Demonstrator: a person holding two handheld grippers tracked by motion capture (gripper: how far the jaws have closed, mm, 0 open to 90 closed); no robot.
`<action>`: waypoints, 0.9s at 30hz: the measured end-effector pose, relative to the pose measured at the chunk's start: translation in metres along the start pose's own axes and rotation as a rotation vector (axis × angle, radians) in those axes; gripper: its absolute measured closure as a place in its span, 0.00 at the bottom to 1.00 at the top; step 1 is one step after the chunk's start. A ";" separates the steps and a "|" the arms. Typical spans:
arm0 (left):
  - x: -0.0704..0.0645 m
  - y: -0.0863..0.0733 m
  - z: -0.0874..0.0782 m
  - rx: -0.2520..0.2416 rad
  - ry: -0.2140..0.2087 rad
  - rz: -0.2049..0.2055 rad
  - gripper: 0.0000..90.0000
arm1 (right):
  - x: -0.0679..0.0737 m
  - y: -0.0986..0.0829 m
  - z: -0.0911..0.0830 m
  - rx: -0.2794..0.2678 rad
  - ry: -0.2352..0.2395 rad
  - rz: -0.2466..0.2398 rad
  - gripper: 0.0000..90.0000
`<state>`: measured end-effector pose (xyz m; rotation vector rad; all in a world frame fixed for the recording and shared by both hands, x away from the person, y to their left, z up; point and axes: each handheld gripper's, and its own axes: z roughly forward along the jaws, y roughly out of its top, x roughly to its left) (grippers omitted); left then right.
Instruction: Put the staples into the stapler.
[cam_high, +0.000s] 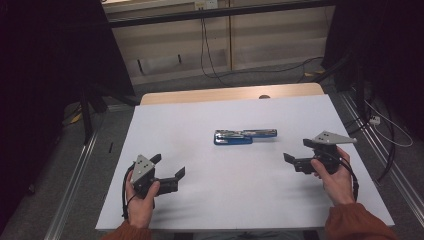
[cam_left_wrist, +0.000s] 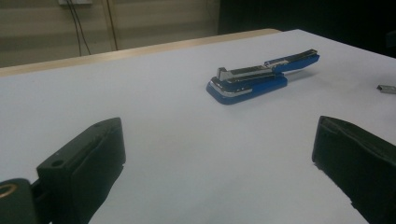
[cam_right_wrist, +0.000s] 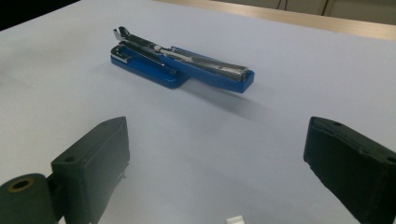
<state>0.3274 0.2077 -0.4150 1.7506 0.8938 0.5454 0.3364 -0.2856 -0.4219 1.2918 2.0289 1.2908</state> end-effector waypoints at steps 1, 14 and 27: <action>-0.001 -0.001 -0.002 0.001 0.002 0.005 0.03 | 0.000 0.002 0.001 0.007 0.005 0.000 0.09; -0.006 -0.003 -0.012 0.006 -0.008 0.002 0.03 | -0.014 0.012 0.006 0.169 0.074 -0.003 0.07; 0.000 -0.005 -0.006 0.025 0.008 -0.022 0.03 | -0.025 0.026 0.028 0.250 0.096 -0.074 0.16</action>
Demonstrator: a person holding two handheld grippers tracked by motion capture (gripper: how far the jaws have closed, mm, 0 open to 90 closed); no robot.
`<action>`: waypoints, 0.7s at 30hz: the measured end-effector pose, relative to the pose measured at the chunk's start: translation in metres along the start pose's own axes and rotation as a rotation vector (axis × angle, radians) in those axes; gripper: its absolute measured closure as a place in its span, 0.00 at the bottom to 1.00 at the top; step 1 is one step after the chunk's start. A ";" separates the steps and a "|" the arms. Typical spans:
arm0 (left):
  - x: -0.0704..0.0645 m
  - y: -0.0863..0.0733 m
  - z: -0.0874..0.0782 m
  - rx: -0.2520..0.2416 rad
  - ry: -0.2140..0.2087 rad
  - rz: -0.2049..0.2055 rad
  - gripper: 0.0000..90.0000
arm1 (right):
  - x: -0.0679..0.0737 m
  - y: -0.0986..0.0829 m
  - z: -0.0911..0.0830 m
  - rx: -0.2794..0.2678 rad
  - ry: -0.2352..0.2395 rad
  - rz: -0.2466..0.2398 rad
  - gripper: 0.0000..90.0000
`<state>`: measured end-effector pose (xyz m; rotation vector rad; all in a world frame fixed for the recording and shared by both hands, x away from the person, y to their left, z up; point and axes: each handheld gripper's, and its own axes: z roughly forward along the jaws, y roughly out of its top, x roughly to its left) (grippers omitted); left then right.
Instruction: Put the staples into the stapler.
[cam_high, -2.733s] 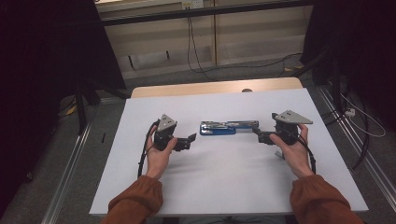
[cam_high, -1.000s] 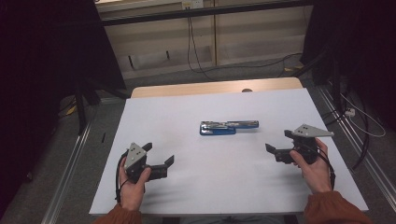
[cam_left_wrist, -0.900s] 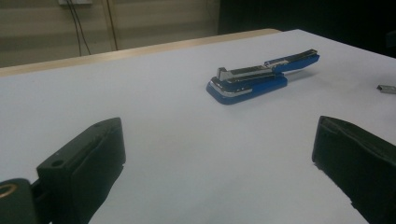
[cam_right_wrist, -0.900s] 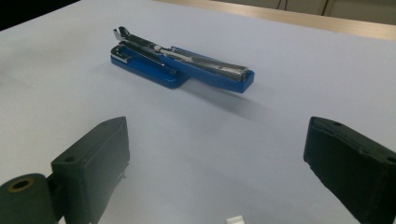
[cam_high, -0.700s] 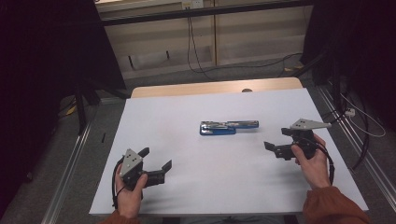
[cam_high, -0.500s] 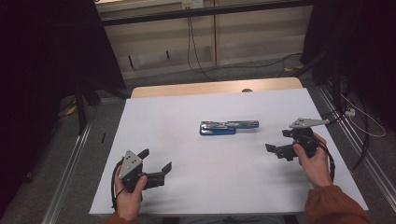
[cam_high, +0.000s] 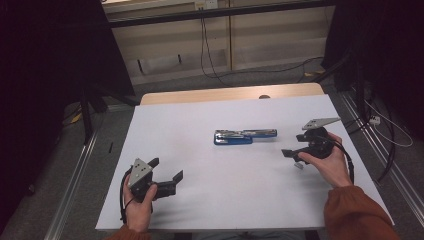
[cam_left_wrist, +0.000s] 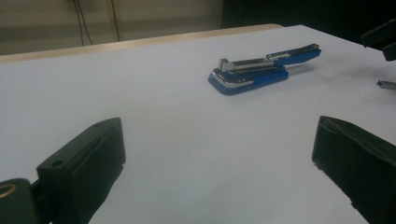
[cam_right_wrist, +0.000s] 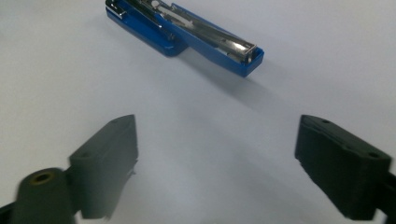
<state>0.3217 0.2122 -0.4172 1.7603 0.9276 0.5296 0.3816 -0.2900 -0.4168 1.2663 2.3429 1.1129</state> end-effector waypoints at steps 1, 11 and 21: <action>-0.001 0.000 -0.001 -0.005 0.000 0.006 0.03 | 0.000 0.000 0.002 0.020 0.004 -0.002 0.17; -0.004 0.000 0.001 0.013 -0.025 0.016 0.03 | -0.004 -0.004 -0.009 0.109 -0.020 -0.028 0.41; -0.001 -0.001 0.001 0.004 -0.025 -0.012 0.03 | -0.004 -0.008 -0.007 0.224 0.001 -0.039 0.53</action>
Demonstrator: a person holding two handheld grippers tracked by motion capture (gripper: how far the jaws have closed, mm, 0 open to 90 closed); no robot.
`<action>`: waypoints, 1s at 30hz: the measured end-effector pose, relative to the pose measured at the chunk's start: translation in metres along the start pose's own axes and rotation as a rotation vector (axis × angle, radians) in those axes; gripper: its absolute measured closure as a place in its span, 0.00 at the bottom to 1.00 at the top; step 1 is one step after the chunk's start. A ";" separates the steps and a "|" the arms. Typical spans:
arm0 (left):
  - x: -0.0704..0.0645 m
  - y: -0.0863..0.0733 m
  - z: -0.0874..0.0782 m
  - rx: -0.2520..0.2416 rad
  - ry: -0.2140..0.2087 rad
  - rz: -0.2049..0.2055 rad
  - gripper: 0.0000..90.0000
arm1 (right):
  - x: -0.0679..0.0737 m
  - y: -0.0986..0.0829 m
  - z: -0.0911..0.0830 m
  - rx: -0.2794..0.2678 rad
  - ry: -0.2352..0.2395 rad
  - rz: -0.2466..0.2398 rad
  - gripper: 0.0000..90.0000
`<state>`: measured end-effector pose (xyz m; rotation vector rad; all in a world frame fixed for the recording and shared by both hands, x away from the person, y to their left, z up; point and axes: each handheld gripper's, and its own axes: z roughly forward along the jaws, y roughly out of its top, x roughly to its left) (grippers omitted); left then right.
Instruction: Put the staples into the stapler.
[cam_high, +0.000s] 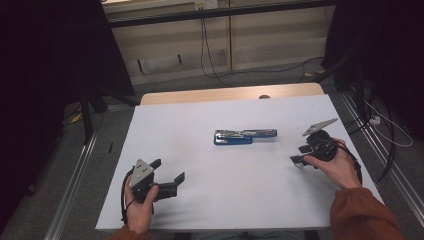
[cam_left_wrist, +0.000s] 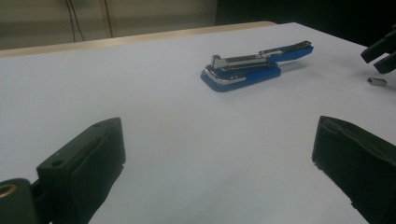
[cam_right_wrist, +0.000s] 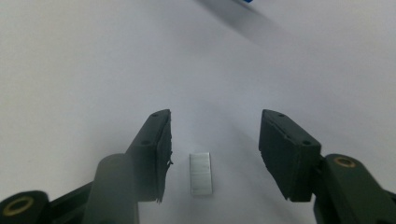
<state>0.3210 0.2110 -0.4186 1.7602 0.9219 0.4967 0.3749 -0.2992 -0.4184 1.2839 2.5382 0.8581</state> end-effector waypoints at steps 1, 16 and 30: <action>0.000 0.000 0.000 0.001 -0.001 -0.004 0.03 | 0.000 0.000 0.000 0.009 0.002 -0.008 0.55; 0.001 0.000 0.002 0.020 -0.004 -0.004 0.03 | 0.000 -0.008 0.003 0.118 0.035 -0.030 0.72; -0.001 -0.001 0.002 0.025 -0.010 0.000 0.03 | 0.002 -0.010 0.009 0.138 0.021 -0.065 0.83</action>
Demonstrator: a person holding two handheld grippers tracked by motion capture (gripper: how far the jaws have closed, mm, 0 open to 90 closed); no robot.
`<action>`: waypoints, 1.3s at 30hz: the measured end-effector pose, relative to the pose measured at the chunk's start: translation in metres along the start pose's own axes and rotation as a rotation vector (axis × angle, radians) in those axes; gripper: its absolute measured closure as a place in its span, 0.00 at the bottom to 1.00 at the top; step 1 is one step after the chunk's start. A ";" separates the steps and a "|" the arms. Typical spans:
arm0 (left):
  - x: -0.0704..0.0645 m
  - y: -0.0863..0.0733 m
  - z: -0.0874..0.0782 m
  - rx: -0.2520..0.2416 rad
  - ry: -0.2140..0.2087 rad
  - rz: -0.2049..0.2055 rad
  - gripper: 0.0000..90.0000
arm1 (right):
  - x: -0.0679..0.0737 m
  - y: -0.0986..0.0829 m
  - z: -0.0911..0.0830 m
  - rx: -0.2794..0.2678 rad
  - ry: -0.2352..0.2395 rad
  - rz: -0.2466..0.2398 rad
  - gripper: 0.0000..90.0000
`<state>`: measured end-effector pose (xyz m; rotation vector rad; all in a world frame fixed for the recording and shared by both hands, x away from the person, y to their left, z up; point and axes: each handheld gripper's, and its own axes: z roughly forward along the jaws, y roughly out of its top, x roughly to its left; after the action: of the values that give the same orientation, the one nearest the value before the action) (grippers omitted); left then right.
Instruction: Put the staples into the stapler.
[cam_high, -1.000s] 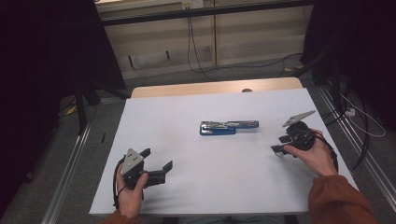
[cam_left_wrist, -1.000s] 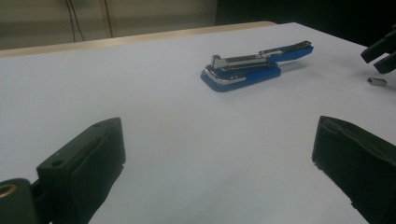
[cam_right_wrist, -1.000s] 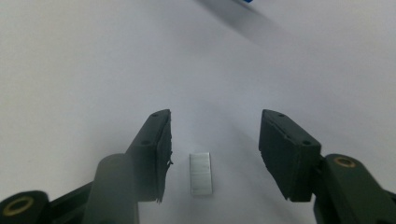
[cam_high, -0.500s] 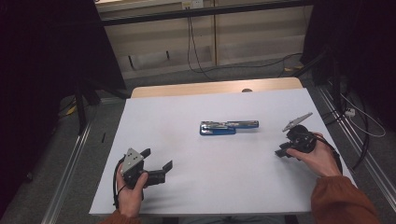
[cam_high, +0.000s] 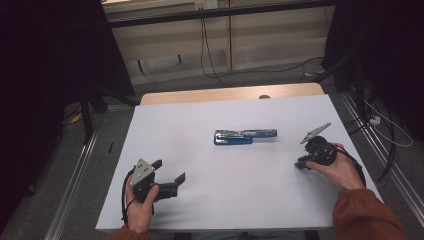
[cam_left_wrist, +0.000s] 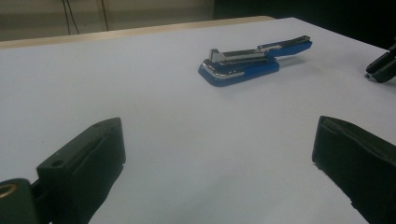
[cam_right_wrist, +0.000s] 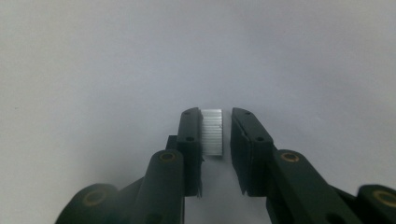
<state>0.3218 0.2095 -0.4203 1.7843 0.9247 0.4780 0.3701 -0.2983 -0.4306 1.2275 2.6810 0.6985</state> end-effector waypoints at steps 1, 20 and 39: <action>0.000 0.000 0.000 0.000 0.003 0.005 0.03 | 0.000 0.000 0.000 0.000 -0.001 -0.002 0.84; 0.001 0.000 0.001 0.002 -0.002 0.002 0.03 | 0.000 0.000 -0.001 -0.018 0.005 0.000 0.88; 0.001 0.000 0.001 0.007 -0.002 -0.001 0.03 | -0.005 0.000 -0.012 -0.179 0.027 0.069 0.88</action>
<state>0.3233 0.2102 -0.4205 1.7901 0.9271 0.4724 0.3699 -0.3058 -0.4206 1.2771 2.5413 0.9479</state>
